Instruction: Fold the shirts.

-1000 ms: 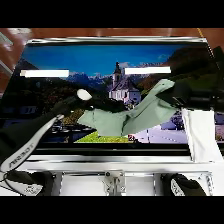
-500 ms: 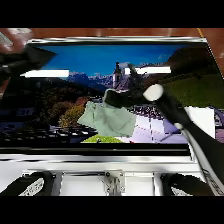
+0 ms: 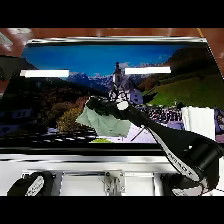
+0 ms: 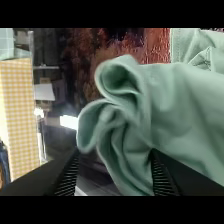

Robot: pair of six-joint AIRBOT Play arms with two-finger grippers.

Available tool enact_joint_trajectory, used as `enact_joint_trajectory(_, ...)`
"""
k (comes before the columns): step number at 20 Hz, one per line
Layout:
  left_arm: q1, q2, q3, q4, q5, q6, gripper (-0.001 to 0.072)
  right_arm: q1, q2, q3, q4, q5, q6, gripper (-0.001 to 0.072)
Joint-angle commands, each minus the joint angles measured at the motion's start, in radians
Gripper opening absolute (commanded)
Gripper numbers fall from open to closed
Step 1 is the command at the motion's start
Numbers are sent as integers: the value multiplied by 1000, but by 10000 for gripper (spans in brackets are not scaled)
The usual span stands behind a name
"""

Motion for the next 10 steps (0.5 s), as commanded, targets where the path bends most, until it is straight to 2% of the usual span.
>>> enact_joint_trajectory(1,8,0,-26,6,-24,-1,39,-4,-11,2,74,10,-60,571)
enact_joint_trajectory(4,8,-2,-38,6,-25,0,39,-108,37,2,-7,196,-130,569)
enact_joint_trajectory(6,8,-2,-38,14,-24,3,39,-236,96,2,-168,368,-94,568)
enact_joint_trajectory(8,8,-2,-38,32,-24,3,39,-386,163,2,-422,564,29,568)
enact_joint_trajectory(10,8,-2,-38,46,-25,3,39,-523,212,2,-797,800,245,569)
